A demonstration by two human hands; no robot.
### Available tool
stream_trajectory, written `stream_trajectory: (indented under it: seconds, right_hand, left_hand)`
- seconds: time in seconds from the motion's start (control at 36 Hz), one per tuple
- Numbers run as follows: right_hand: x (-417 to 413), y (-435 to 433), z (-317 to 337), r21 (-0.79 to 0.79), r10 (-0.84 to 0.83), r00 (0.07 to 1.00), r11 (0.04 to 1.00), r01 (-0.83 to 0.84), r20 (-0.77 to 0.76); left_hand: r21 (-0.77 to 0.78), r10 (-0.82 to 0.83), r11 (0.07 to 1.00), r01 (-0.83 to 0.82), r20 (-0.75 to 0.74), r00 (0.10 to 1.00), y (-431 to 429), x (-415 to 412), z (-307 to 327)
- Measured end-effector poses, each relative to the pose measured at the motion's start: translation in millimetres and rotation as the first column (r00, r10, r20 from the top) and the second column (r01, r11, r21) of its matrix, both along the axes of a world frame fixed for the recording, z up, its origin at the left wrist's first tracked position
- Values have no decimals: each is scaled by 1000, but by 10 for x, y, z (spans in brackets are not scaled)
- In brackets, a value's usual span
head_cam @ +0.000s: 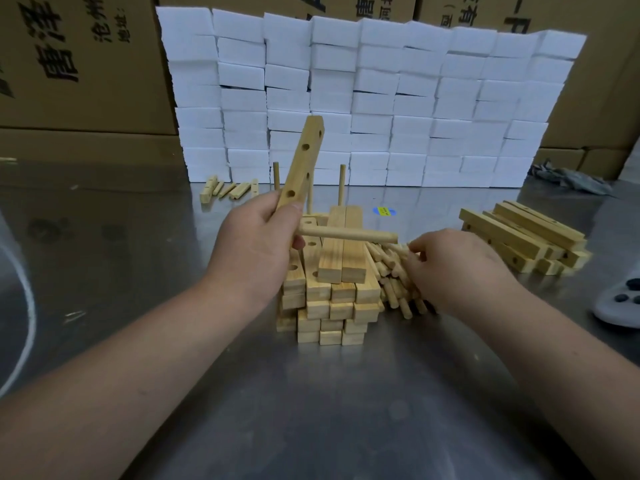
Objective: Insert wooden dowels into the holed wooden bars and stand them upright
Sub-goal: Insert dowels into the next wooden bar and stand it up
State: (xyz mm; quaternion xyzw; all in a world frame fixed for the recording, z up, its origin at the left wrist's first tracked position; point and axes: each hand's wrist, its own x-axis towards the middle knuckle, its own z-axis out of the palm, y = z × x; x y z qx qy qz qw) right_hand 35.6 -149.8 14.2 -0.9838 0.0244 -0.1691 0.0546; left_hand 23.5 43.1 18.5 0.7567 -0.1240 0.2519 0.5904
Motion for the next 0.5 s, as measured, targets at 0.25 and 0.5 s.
stream_trajectory:
  seconds: [0.25,0.5]
  right_hand:
    - [-236,8,171,308,143,770,859,-408,622]
    - [-333,167,84,246,350,668,737,-629,657]
  left_hand:
    - [-7,-65,998,65,12,998,12,-14,6]
    - [-12,-111,994,112,24,993,25,-28,33]
